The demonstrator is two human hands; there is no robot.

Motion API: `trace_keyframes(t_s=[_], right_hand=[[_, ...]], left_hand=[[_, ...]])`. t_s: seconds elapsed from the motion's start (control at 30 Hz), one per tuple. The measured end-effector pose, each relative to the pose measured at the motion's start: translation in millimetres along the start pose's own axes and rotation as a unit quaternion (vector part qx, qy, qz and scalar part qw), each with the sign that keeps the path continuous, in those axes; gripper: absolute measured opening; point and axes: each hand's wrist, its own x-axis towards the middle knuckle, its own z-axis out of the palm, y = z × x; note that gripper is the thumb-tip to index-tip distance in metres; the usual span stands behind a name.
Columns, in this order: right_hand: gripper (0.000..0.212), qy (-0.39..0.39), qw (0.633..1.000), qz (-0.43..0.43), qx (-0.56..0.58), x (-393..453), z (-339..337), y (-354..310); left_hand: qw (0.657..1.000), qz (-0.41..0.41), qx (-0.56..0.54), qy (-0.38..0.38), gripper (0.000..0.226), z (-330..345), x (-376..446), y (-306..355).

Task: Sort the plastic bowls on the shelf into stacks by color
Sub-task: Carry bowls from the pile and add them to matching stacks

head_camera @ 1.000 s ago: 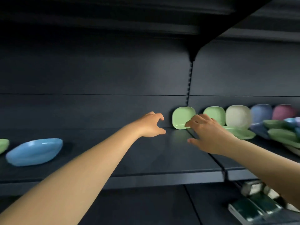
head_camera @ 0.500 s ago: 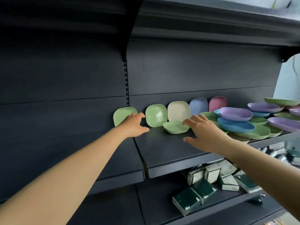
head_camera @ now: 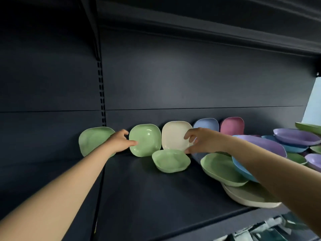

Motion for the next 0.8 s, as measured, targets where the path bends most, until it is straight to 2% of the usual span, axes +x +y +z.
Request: trace_keyframes(t_s=[0.1, 0.17, 0.3, 0.37, 0.53, 0.63, 0.8], right_hand=[[0.053, -0.055, 0.998, 0.032, -0.012, 41, 1, 12], [0.043, -0.091, 0.994, 0.054, -0.027, 67, 7, 17], [0.032, -0.157, 0.983, 0.092, 0.004, 106, 19, 20], [0.041, -0.18, 0.979, 0.1, 0.005, 118, 24, 21], [0.032, -0.215, 0.972, 0.082, -0.045, 138, 39, 25], [0.034, -0.227, 0.969, 0.071, -0.065, 145, 46, 28], [0.033, -0.252, 0.965, 0.049, -0.048, 153, 53, 32]], left_hand=[[0.996, -0.053, -0.07, -0.006, 0.067, 20, 23, -1], [0.992, -0.072, -0.105, 0.006, 0.061, 34, 35, -5], [0.981, -0.124, -0.136, 0.065, 0.095, 50, 53, -11], [0.975, -0.135, -0.155, 0.08, 0.097, 55, 59, -16], [0.959, -0.151, -0.226, 0.077, 0.069, 70, 67, -23], [0.952, -0.145, -0.258, 0.079, 0.054, 77, 69, -25], [0.944, -0.16, -0.267, 0.113, 0.046, 82, 68, -27]])
